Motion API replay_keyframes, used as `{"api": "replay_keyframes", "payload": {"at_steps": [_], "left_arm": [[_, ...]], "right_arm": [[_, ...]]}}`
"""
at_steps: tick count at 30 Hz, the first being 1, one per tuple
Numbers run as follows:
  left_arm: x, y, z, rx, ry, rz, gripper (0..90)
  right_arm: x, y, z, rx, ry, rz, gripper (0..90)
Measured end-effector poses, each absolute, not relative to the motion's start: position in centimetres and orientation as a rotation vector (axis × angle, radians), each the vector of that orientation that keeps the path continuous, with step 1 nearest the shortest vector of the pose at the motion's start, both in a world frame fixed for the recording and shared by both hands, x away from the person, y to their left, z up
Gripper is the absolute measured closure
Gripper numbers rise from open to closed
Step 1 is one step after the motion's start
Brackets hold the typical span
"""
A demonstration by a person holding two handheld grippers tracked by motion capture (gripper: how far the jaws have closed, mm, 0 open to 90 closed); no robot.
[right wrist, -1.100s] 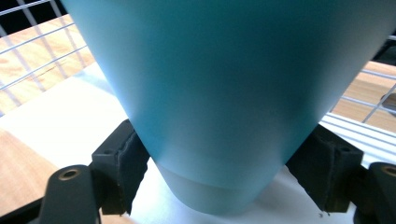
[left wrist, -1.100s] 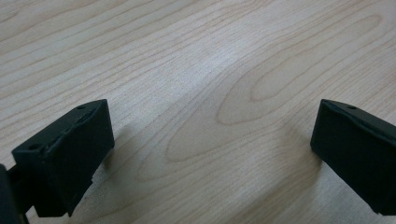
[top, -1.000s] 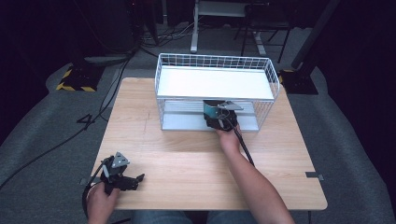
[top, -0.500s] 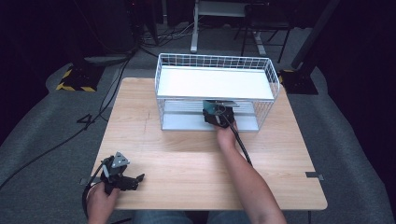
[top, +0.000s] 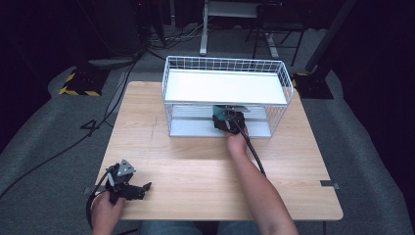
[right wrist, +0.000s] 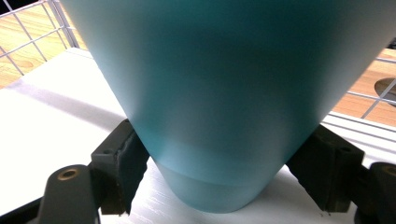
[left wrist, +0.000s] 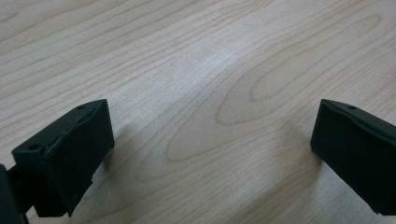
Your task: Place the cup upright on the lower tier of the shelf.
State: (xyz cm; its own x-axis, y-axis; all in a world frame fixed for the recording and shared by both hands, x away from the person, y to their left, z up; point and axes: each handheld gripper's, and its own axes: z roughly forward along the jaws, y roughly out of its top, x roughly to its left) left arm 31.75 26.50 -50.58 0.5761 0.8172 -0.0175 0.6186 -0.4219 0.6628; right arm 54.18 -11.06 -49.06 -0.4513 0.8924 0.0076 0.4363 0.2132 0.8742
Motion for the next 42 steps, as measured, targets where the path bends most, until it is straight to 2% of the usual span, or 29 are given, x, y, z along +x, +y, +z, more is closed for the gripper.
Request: {"api": "replay_keyframes", "payload": {"at_steps": [8, 9, 14, 17, 30, 42], "left_arm": [[31.7, 26.5, -50.6, 2.179, 1.140, 0.410, 0.0], [31.7, 26.5, -50.6, 2.179, 1.140, 0.409, 0.0], [31.8, 26.5, -50.6, 2.179, 1.140, 0.409, 0.0], [31.8, 26.5, -50.6, 2.181, 1.139, 0.409, 0.0], [32.1, 26.5, -50.6, 2.179, 1.143, 0.407, 0.0], [32.1, 26.5, -50.6, 2.178, 1.143, 0.407, 0.0]], "right_arm": [[54.1, -11.2, -49.2, 1.214, 1.993, 1.188, 23.5], [54.1, -11.1, -49.2, 1.200, 2.011, 1.177, 19.4], [53.8, -11.2, -49.3, 1.203, 2.002, 1.201, 12.9], [53.4, -11.2, -49.1, 1.196, 1.996, 1.192, 5.7], [50.7, -13.2, -47.0, 1.135, 2.035, 1.203, 5.7], [46.7, -16.5, -44.8, 1.094, 2.101, 1.239, 6.2]]}}
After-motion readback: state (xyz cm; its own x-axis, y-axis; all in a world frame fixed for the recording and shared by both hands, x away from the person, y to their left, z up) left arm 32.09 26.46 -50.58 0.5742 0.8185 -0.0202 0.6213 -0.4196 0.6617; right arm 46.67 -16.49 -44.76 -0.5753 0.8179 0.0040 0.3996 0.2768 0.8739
